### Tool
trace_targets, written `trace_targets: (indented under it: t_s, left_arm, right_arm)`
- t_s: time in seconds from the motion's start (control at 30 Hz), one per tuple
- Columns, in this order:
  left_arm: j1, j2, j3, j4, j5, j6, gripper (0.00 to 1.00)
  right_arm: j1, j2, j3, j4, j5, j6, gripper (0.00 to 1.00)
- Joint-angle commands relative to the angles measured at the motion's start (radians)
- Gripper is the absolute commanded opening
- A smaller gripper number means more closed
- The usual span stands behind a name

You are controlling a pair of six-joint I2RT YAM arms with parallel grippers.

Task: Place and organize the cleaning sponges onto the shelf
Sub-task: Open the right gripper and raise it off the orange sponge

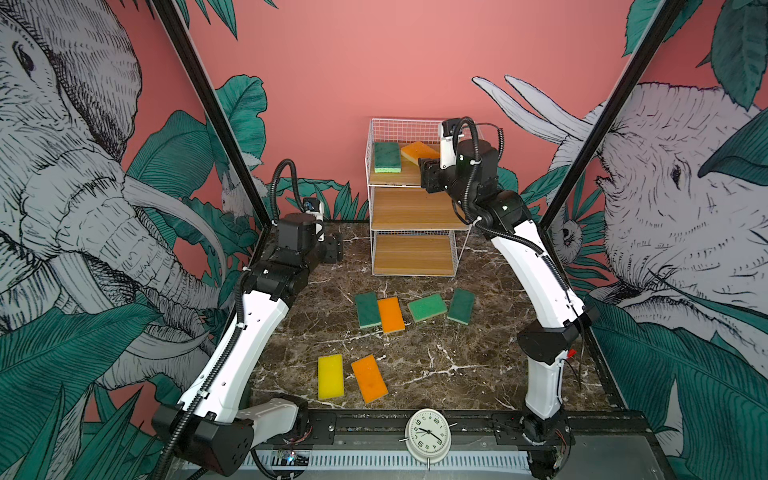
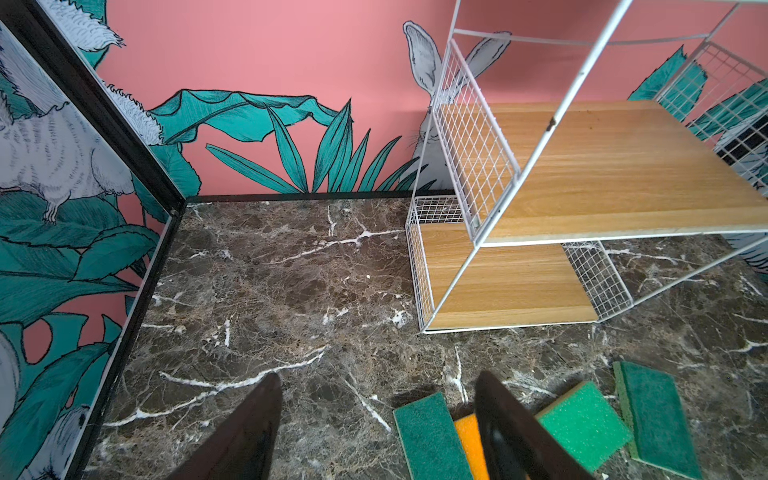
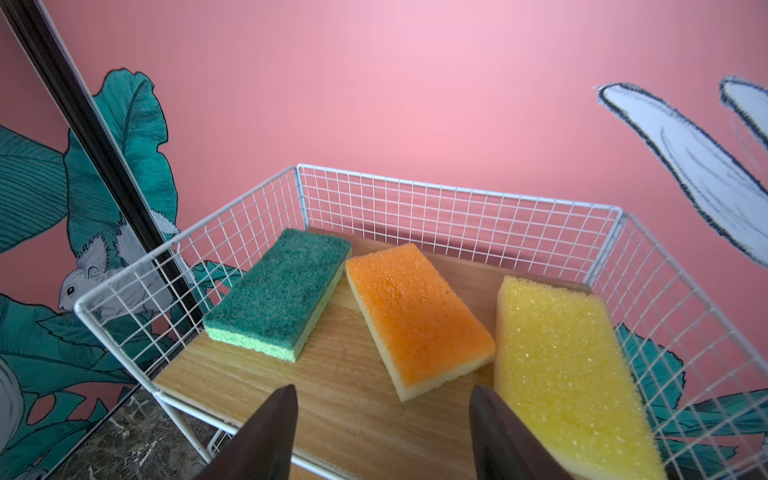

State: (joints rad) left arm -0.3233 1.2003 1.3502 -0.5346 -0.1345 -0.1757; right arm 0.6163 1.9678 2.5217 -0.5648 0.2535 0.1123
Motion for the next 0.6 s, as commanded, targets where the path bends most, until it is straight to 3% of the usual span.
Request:
trace_targets:
  t_s: [0.0,0.57]
  left_arm:
    - [0.007,0.000,-0.001,0.036,0.016,-0.008,0.74]
    - [0.012,0.044,0.014,0.056,0.041,-0.018,0.74]
  right_arm:
    - [-0.017,0.020,0.053,-0.015,0.023,-0.022,0.68]
    - [-0.056,0.096,0.095,-0.027,-0.005,0.004,0.67]
